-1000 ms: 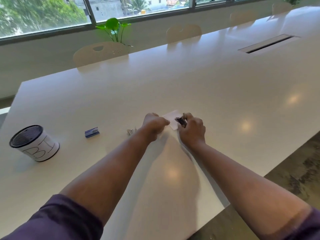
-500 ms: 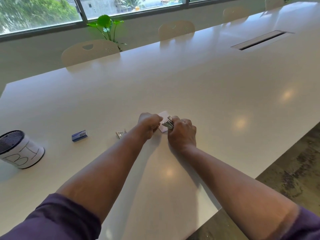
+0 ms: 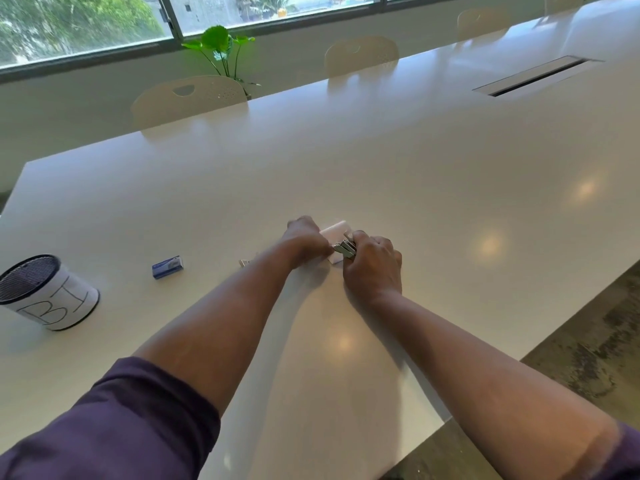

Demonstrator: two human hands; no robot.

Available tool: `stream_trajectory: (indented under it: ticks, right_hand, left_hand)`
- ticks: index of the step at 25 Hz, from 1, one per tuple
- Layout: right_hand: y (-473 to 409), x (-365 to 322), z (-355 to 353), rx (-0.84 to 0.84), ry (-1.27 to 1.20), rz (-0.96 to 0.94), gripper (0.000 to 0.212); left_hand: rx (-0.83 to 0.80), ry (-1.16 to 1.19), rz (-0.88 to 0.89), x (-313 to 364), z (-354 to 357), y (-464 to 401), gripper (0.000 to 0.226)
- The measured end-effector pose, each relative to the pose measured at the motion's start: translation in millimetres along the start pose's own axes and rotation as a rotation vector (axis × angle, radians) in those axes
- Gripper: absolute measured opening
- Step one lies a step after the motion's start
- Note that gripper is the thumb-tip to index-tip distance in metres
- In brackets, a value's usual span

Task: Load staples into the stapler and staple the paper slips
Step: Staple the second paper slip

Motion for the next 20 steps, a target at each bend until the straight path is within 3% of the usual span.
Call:
stream_trajectory:
  ticks: [5, 10, 14, 20]
  right_hand:
    - [-2.6, 1.4, 0.3, -0.008, 0.015, 0.007, 0.031]
    - [-2.4, 2.2, -1.7, 0.038, 0.007, -0.008, 0.028]
    - [-3.9, 8.9, -8.9, 0.083, -0.222, -0.052, 0.025]
    - [6.8, -15.5, -14.7, 0.112, -0.51, -0.13, 0.014]
  left_hand:
    - [-0.017, 0.139, 0.083, 4.7, 8.0, 0.6, 0.031]
    - [0.022, 0.338, 0.141, 0.4, 8.7, 8.8, 0.052]
    - [0.15, 0.501, 0.218, -7.4, -10.0, 26.3, 0.061]
    - [0.18, 0.559, 0.315, -46.9, -50.1, 70.4, 0.028]
Point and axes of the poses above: each hand's wrist, its own y-axis away from the middle knuckle, its own z-axis out of the palm, x = y × z, the point moved 10 cm from there along -y, towards the middle knuckle, and after that the axes turned 12 degrees about -x, right-handed, at the moved point
